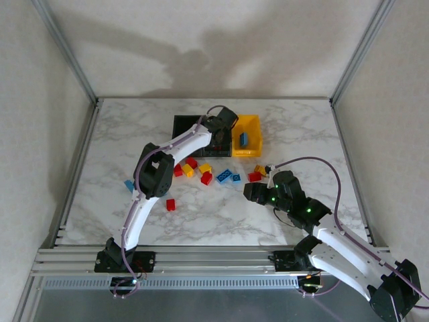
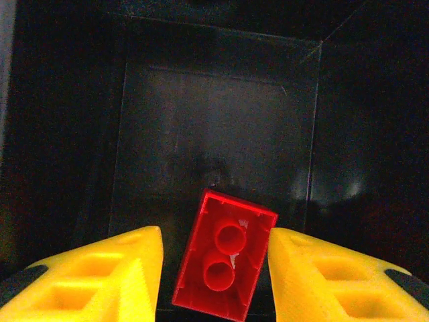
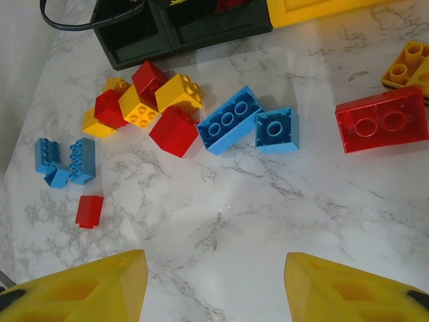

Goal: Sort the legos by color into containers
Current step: Place the lego in the container, then pick up the lego from the center of the table.

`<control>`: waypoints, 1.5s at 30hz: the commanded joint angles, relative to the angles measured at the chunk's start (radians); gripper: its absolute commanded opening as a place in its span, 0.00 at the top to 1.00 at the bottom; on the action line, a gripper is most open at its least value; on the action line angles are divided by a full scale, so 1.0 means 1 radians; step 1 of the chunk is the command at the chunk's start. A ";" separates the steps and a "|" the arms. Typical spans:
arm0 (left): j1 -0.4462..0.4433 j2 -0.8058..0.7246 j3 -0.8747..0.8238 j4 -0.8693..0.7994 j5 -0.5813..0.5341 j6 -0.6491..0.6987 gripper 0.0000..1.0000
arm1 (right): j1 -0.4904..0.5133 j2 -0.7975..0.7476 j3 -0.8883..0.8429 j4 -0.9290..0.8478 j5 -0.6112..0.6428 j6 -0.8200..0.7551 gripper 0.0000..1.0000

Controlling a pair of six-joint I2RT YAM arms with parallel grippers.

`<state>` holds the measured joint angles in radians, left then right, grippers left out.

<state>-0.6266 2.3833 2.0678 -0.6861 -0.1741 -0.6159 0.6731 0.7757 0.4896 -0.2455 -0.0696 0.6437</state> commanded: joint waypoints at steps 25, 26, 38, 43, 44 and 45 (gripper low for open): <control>-0.062 -0.927 -0.957 0.290 0.146 -0.045 0.47 | 0.050 0.165 0.137 0.059 0.029 -0.071 0.42; -0.063 -0.939 -0.987 0.304 0.152 -0.044 0.45 | 0.051 0.175 0.140 0.063 0.028 -0.073 0.42; -0.091 -0.761 -1.033 0.382 0.194 0.137 0.43 | 0.054 0.131 0.119 0.021 0.060 -0.075 0.42; -0.097 -0.700 -1.002 0.386 0.180 0.155 0.41 | 0.054 0.099 0.103 0.002 0.072 -0.070 0.41; -0.098 -0.686 -0.993 0.386 0.180 0.157 0.40 | 0.054 0.097 0.101 0.001 0.073 -0.070 0.41; -0.098 -0.672 -0.986 0.386 0.182 0.159 0.40 | 0.054 0.095 0.101 0.000 0.073 -0.070 0.41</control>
<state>-0.7151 1.6882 1.0321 -0.3107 0.0154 -0.4953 0.7193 0.8848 0.6022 -0.2230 -0.0185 0.5800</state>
